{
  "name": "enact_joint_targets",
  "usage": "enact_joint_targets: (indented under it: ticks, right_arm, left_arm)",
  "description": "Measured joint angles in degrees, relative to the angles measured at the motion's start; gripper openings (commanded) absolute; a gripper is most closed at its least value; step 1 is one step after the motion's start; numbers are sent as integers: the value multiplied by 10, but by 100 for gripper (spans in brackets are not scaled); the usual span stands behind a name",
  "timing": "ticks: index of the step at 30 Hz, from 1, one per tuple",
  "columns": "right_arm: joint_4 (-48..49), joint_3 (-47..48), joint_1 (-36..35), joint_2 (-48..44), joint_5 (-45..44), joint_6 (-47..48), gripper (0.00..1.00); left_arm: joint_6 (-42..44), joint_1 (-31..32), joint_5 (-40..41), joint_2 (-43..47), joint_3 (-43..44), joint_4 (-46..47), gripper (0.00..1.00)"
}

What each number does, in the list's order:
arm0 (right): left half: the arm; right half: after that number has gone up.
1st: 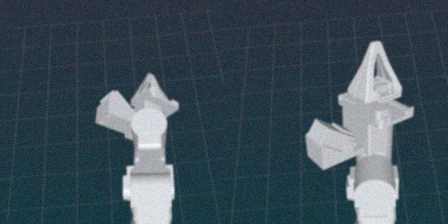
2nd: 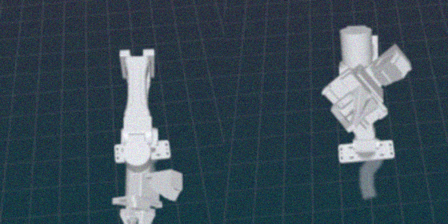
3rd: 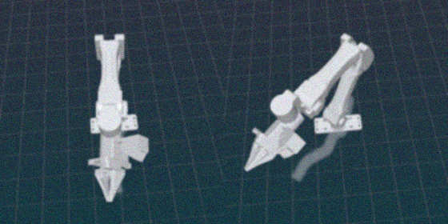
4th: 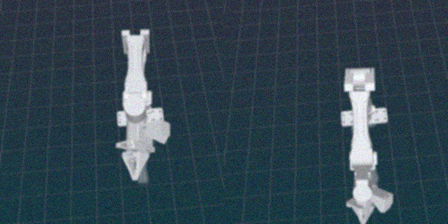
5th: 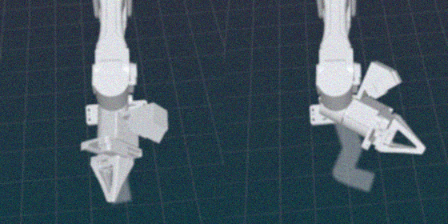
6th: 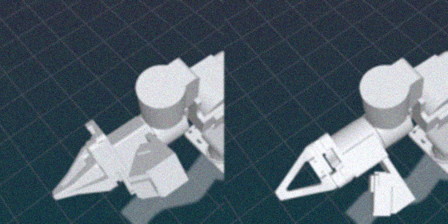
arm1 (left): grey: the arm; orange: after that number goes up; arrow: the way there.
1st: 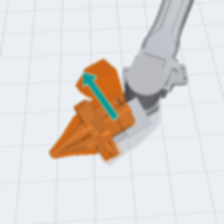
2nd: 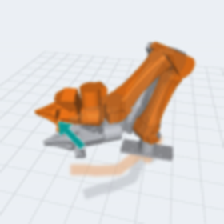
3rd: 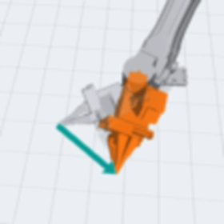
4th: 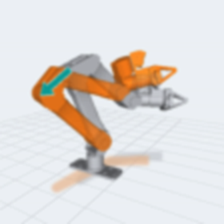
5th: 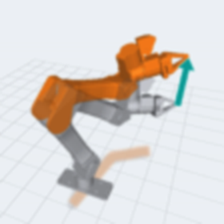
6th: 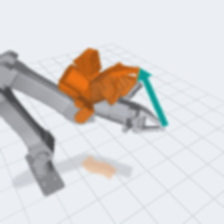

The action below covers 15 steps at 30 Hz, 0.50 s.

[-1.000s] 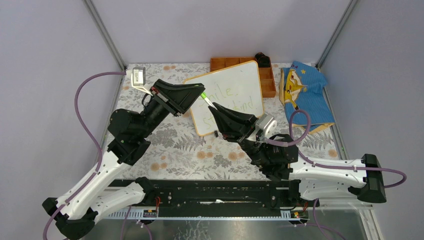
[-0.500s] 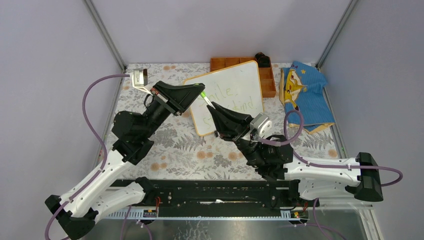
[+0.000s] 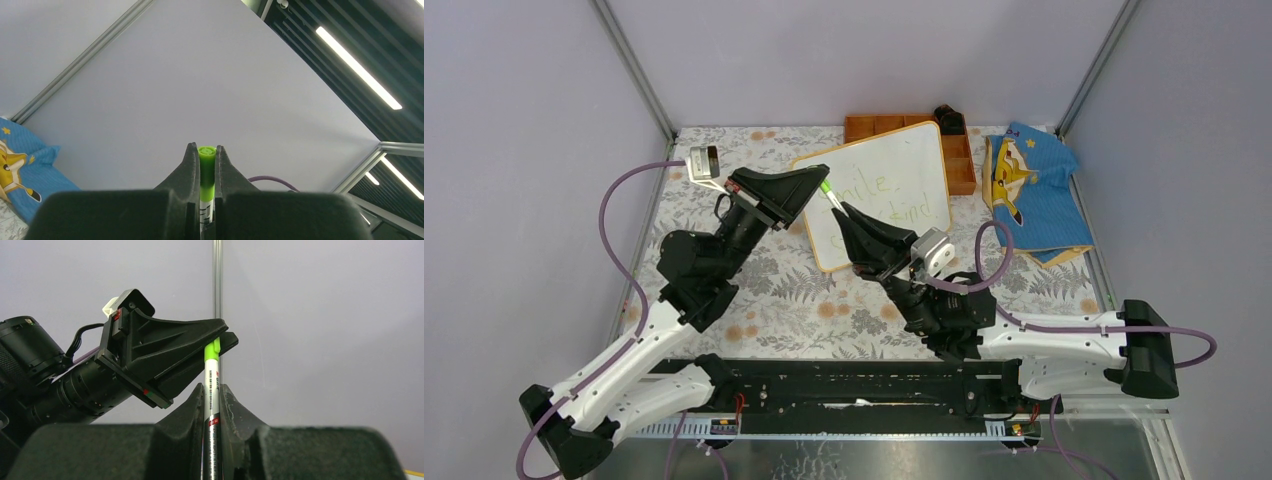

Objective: Write a sentence on the whiteboard
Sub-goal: Close the pen cap at the center of the board.

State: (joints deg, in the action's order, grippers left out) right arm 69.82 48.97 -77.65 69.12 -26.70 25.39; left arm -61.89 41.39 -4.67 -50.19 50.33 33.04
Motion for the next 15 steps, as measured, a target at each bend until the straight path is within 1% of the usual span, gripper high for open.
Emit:
enact_joint_targets:
  ticks: [8, 12, 13, 15]
  right_arm:
    - [13, 17, -4, 17, -7, 8, 0]
    - [12, 18, -4, 18, -5, 7, 0]
    - [8, 19, -4, 17, -2, 7, 0]
    - [0, 20, -4, 17, 8, 5, 0]
  left_arm:
    - [-1, 17, 40, -4, -9, 34, 0]
    - [3, 21, 50, 2, -12, 33, 0]
    - [8, 22, 53, 7, -13, 30, 3]
    - [18, 24, 59, 18, -14, 20, 14]
